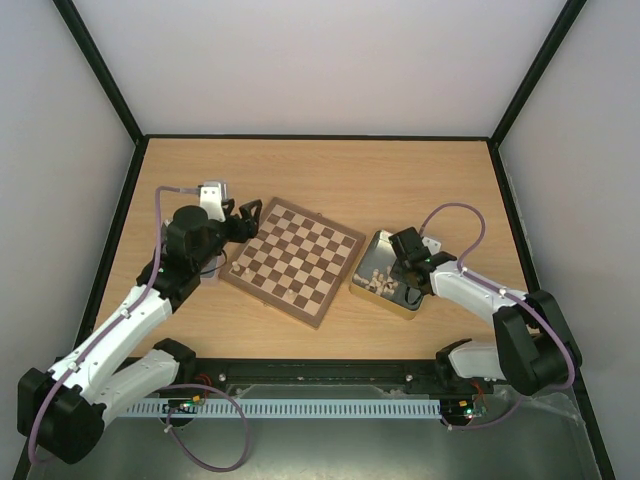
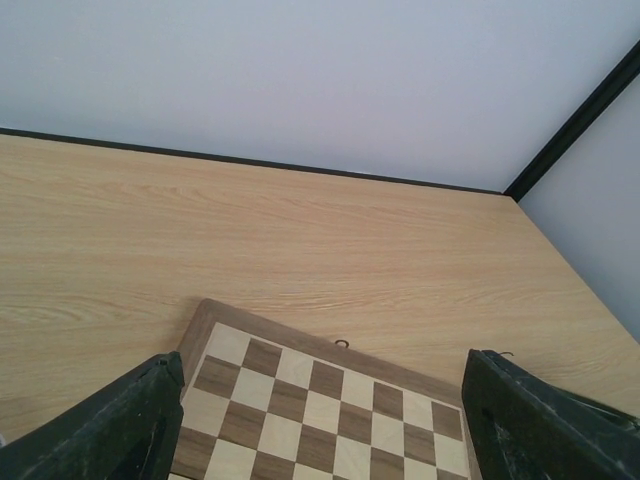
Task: Set up the chess pieces on the board
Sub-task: Pick up the chess piece from the storage box, then place the chess piece on the chessboard, then pick up the chess piece from the storage box.
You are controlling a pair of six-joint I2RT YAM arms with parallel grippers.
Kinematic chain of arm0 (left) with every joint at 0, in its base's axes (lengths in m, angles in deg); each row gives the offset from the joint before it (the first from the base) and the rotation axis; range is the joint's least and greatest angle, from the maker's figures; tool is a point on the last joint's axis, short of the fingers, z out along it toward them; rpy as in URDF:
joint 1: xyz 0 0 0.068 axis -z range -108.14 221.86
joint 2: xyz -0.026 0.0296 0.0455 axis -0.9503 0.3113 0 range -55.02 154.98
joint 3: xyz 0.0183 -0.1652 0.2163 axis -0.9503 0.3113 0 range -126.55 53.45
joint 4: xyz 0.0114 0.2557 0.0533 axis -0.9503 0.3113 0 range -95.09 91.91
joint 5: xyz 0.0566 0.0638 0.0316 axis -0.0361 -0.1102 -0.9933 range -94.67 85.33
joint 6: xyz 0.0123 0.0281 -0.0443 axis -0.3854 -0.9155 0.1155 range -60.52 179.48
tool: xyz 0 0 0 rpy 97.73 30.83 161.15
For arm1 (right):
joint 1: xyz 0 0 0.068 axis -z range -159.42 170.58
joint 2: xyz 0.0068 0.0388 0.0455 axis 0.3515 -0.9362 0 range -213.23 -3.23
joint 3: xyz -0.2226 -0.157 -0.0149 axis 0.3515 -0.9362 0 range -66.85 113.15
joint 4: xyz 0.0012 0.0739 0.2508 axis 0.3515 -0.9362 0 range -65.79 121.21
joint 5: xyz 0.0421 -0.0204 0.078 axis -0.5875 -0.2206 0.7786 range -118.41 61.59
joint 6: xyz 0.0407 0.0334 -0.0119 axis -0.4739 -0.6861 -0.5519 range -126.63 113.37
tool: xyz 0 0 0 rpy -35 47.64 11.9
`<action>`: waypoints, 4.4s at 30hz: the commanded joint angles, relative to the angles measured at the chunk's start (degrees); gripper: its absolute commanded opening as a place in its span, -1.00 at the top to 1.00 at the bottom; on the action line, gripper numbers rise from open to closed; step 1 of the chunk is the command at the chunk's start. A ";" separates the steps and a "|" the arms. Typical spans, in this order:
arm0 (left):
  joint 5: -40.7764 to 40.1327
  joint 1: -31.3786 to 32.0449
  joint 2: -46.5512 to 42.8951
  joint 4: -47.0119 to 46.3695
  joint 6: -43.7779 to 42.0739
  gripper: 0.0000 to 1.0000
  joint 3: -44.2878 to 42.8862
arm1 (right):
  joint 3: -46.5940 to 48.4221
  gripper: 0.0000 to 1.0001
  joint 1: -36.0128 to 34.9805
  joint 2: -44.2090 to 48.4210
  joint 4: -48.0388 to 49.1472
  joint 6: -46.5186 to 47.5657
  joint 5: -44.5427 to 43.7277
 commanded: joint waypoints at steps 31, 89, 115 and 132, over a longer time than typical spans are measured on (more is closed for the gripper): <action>-0.78 3.37 3.95 -0.94 8.48 -0.61 -3.46 | 13.06 0.89 -17.13 5.80 10.69 10.56 15.32; -37.10 1.09 -16.81 8.36 3.93 -0.79 -0.50 | 69.00 0.75 -36.53 -55.22 -3.23 13.90 6.79; -35.33 -0.23 -15.82 8.27 4.20 -0.80 -0.83 | 68.69 0.32 -35.70 -48.11 -0.84 11.11 2.00; -22.77 -0.84 -13.27 2.69 1.44 -0.98 0.39 | 26.06 0.18 -22.73 -7.20 2.68 -1.37 -12.74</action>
